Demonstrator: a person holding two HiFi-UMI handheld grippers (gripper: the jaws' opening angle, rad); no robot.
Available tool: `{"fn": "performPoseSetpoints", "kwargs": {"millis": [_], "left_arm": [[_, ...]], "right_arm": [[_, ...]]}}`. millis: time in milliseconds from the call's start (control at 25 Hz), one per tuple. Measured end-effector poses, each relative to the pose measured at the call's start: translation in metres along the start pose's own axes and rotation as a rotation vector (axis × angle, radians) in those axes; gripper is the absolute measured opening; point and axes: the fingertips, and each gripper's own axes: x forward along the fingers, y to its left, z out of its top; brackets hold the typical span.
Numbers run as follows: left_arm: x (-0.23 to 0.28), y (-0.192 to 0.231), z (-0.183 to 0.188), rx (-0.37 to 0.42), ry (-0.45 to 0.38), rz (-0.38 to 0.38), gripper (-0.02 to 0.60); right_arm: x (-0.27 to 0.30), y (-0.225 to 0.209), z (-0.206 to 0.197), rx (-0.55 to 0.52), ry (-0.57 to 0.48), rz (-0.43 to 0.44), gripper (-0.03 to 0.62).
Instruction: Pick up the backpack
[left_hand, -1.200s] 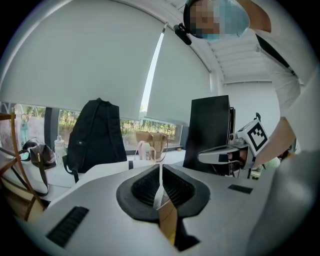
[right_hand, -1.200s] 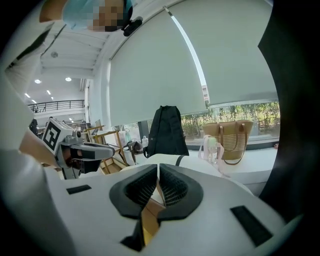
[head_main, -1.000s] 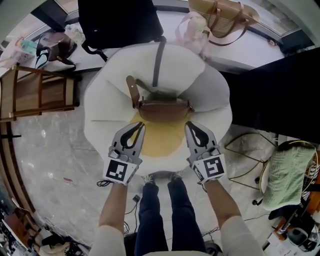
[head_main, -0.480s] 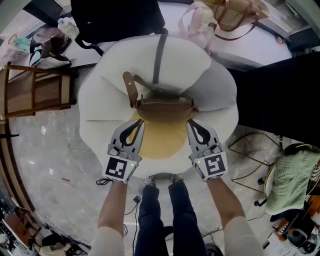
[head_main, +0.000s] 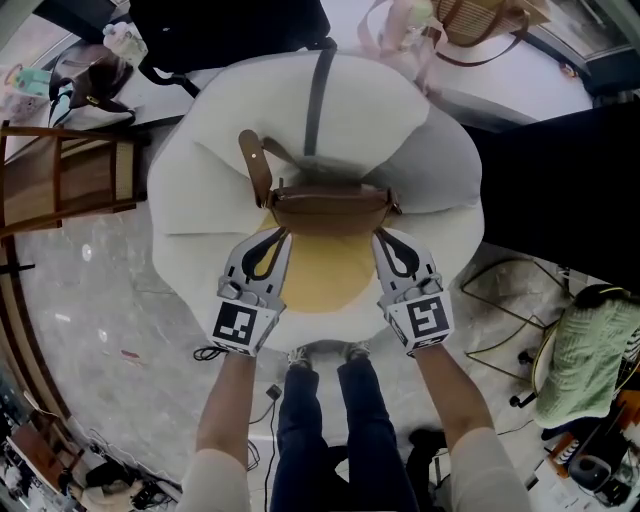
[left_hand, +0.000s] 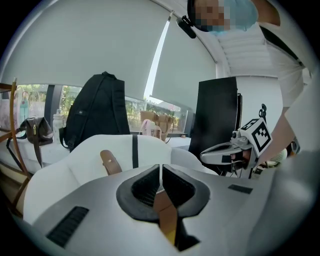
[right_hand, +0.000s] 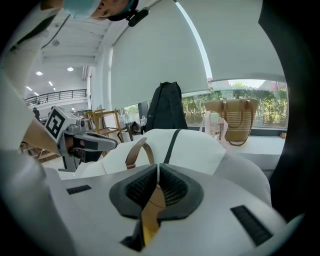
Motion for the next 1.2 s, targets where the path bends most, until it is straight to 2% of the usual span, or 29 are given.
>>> {"fn": "performPoseSetpoints", "kwargs": {"millis": [440,600,1200], "left_arm": [[0.017,0.011,-0.037,0.010,0.089,0.005,0.037],[0.023,0.014,-0.046,-0.023,0.113,0.009,0.037],[0.038,0.017,-0.064,-0.047,0.141,0.011,0.038]], "right_arm": [[0.016,-0.024,-0.031,0.041,0.054,-0.035,0.034],[0.019,-0.026,-0.035,0.045,0.062,-0.032,0.034],[0.026,-0.037,-0.052,0.062,0.091,-0.041,0.034]]}}
